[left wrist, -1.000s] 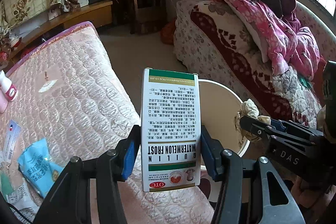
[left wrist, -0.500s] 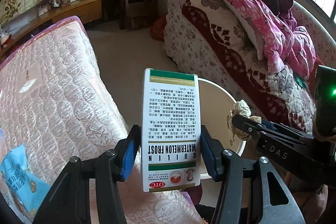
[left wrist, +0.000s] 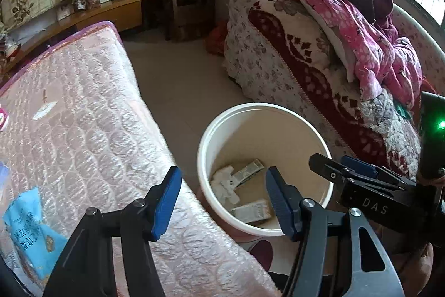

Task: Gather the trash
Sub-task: 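Carry the cloth and the box to the white bucket and open both tools, then move both open tools back to the remaining trash on the bed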

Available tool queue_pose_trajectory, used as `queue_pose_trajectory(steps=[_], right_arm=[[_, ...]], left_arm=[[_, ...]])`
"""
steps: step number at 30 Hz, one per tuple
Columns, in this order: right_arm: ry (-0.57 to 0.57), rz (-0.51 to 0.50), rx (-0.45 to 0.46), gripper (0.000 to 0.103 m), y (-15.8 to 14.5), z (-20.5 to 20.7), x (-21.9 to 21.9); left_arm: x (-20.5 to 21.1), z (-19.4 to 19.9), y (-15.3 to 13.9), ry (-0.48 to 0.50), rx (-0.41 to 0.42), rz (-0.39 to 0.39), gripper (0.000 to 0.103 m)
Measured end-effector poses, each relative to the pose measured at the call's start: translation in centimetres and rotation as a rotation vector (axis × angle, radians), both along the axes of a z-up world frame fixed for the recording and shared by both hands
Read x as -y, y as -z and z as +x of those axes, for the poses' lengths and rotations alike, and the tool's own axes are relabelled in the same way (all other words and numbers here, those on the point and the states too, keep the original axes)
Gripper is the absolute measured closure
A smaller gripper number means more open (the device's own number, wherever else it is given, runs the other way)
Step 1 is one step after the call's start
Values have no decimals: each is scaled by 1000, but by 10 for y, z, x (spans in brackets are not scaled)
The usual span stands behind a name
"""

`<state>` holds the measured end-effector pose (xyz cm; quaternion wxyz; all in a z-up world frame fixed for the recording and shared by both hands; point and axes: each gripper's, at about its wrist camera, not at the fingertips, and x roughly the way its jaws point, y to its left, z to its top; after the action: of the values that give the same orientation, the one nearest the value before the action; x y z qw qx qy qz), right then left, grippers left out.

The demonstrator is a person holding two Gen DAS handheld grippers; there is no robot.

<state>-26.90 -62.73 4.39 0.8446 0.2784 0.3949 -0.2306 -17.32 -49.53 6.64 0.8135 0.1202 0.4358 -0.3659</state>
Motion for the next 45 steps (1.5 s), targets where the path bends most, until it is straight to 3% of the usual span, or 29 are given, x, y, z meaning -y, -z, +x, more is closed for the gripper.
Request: queue_pose_trajectory(steps=[11, 20, 32, 45], right_arm=[[-38, -45, -2, 25, -11, 5, -29], [-108, -98, -13, 25, -25, 20, -71], [-262, -89, 34, 25, -52, 53, -143], [-509, -42, 22, 25, -44, 100, -246]], left_arm=[[-40, 2, -18, -75, 50, -2, 39], [-100, 10, -33, -177, 85, -8, 38], [-210, 26, -45, -319, 79, 13, 34], [-359, 57, -41, -538, 68, 92, 34]])
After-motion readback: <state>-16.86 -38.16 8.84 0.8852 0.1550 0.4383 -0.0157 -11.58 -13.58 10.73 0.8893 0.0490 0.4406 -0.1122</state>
